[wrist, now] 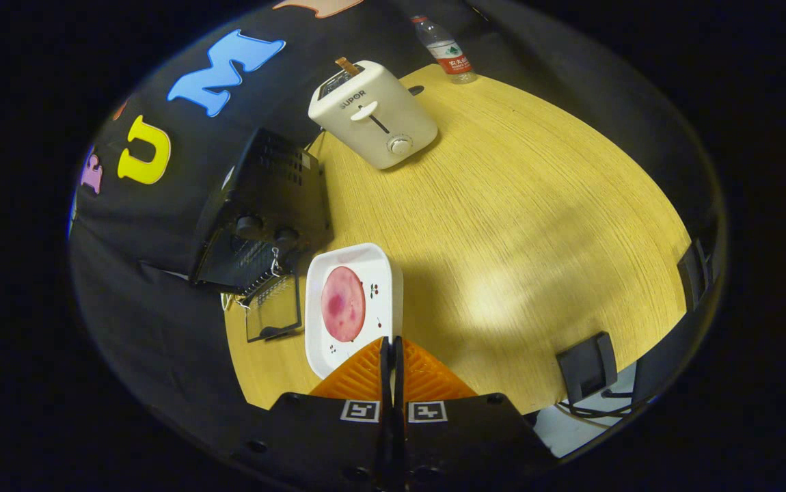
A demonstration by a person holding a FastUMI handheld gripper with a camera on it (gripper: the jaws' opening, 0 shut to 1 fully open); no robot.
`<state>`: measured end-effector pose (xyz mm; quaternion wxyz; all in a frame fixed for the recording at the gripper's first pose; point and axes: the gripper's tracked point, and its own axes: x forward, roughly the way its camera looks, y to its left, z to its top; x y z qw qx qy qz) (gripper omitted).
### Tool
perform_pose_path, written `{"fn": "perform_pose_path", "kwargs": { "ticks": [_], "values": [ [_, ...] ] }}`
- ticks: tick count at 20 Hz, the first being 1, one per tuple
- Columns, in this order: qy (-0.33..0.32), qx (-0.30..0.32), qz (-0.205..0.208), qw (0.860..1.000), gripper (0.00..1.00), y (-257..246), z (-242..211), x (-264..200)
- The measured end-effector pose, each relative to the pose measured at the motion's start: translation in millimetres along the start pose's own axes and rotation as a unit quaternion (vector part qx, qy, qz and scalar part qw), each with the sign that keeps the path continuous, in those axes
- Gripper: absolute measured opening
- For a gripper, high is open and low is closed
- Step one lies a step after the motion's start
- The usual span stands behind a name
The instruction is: Open the toaster oven, put the food inside, and close the toaster oven door.
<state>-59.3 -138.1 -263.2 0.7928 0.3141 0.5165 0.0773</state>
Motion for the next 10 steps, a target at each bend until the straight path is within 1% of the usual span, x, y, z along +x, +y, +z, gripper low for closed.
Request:
{"fn": "perform_pose_path", "kwargs": {
  "ticks": [3,7,10],
  "values": [
    [-0.014,0.005,0.022,1.0,0.01,23.5,-11.0,-10.6],
    [-0.032,0.03,0.068,0.997,0.01,66.6,-24.7,-25.4],
    [-0.026,0.032,0.076,0.996,0.01,89.0,-40.1,-25.7]
  ]
}}
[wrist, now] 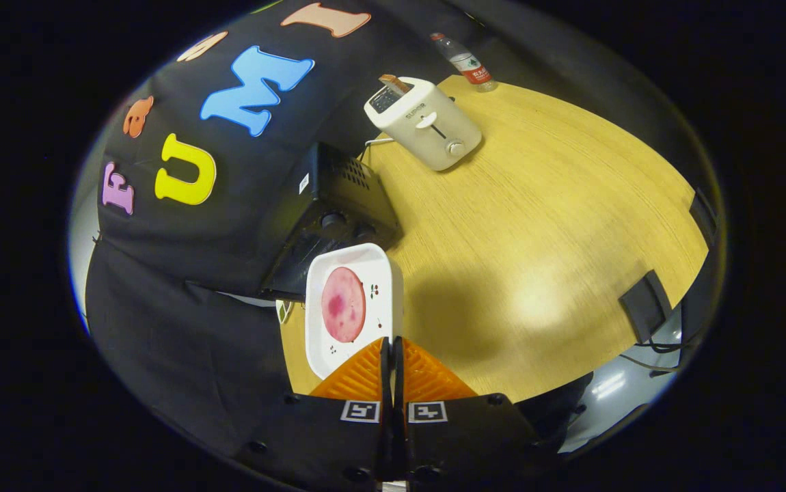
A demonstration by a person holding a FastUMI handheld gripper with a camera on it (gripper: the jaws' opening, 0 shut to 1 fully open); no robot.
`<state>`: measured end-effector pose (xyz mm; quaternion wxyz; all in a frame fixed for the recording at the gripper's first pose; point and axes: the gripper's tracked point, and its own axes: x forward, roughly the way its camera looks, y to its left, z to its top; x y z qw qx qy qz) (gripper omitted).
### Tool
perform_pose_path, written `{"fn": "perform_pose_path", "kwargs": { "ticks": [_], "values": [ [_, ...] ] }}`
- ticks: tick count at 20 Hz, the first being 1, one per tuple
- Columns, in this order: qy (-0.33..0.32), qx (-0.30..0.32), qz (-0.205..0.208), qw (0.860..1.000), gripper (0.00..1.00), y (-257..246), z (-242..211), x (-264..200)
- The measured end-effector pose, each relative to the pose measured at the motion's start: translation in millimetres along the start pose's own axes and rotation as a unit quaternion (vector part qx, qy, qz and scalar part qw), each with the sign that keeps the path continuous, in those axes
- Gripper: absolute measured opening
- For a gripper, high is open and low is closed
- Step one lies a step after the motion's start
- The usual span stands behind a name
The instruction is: Open the toaster oven, put the food inside, and close the toaster oven door.
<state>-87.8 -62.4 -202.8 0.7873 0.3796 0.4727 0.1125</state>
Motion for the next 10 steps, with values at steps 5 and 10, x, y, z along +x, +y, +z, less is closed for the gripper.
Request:
{"fn": "perform_pose_path", "kwargs": {
  "ticks": [5,10],
  "values": [
    [0.028,-0.007,0.026,0.999,0.01,44.1,-29.6,17.7],
    [0.049,-0.004,0.042,0.998,0.01,80.6,-44.9,58.5]
  ]
}}
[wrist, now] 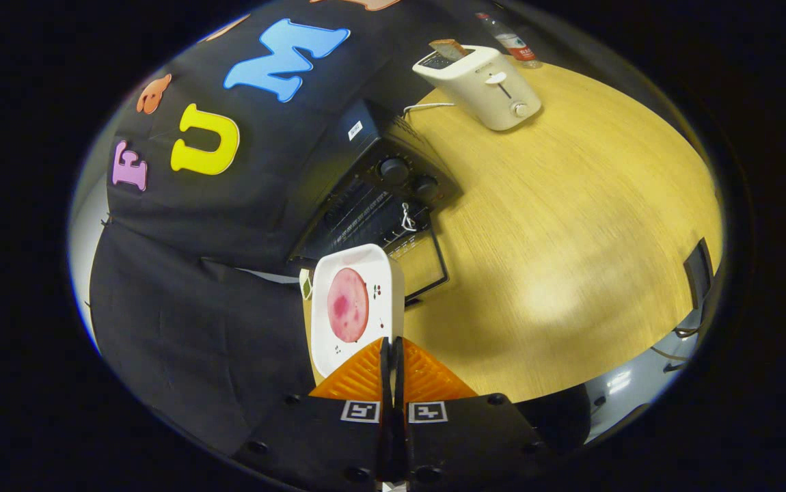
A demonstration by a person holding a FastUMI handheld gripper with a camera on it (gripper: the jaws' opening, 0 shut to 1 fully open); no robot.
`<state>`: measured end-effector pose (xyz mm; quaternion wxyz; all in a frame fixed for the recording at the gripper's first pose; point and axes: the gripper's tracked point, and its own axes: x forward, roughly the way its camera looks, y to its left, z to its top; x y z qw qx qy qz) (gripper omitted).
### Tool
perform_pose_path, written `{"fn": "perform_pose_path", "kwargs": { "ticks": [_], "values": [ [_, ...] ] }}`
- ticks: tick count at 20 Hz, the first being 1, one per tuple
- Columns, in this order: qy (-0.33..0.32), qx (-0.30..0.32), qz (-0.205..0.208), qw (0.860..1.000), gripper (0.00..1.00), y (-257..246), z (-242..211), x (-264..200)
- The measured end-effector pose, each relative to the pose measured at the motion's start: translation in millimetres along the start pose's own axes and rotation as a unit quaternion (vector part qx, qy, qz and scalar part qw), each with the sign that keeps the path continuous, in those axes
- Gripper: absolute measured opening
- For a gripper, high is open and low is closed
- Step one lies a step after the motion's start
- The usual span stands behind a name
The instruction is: Open the toaster oven, put the food inside, and close the toaster oven door.
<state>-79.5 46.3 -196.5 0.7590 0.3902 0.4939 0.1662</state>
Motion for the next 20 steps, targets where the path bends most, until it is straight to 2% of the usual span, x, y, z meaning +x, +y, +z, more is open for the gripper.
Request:
{"fn": "perform_pose_path", "kwargs": {
  "ticks": [7,12,20],
  "values": [
    [-0.008,0.021,-0.009,1.0,0.02,14.5,15.1,64.0],
    [-0.023,0.071,-0.008,0.997,0.01,14.1,31.8,102.8],
    [-0.077,0.145,0.02,0.986,0.01,31.9,64.5,156.0]
  ]
}}
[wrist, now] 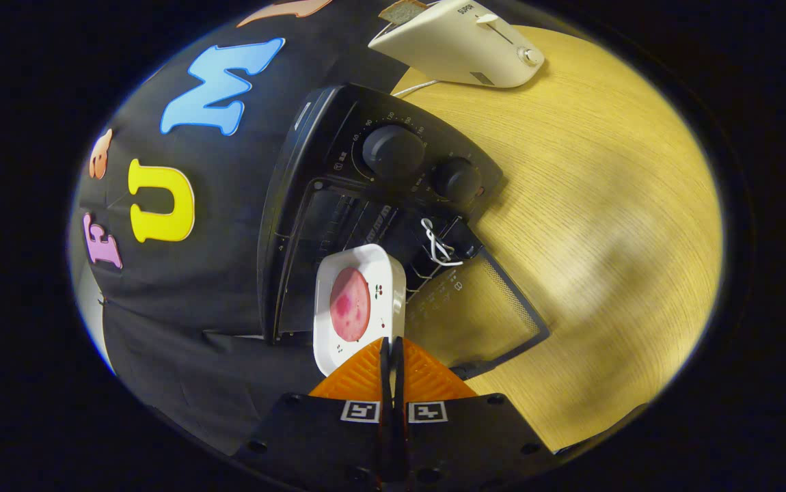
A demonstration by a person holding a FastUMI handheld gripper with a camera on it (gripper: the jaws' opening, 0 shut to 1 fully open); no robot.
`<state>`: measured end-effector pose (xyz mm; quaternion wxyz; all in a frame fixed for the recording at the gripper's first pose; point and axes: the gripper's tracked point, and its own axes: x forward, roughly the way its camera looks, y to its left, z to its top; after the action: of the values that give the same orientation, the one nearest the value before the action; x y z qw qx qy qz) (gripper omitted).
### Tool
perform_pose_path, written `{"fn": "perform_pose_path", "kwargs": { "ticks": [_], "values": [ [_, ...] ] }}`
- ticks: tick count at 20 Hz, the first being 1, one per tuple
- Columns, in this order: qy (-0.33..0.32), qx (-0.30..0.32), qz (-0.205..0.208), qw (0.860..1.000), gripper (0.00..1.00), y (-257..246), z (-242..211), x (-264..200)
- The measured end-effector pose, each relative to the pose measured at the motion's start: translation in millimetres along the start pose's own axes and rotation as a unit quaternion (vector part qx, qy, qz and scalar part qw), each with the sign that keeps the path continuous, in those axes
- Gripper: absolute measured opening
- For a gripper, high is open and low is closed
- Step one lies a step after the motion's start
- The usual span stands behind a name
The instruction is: Open the toaster oven, put the food inside, and close the toaster oven door.
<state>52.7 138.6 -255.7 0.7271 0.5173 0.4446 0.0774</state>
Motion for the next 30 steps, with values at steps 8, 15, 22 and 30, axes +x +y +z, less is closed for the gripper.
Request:
{"fn": "perform_pose_path", "kwargs": {
  "ticks": [8,15,22,30],
  "values": [
    [-0.042,0.065,0.0,0.997,0.01,4.2,12.8,43.2],
    [-0.1,0.078,0.006,0.992,0.02,9.7,32.5,64.4],
    [-0.116,0.102,0.015,0.988,0.02,26.1,41.8,80.5],
    [-0.123,0.09,0.061,0.986,0.41,47.5,37.7,64.9]
  ]
}}
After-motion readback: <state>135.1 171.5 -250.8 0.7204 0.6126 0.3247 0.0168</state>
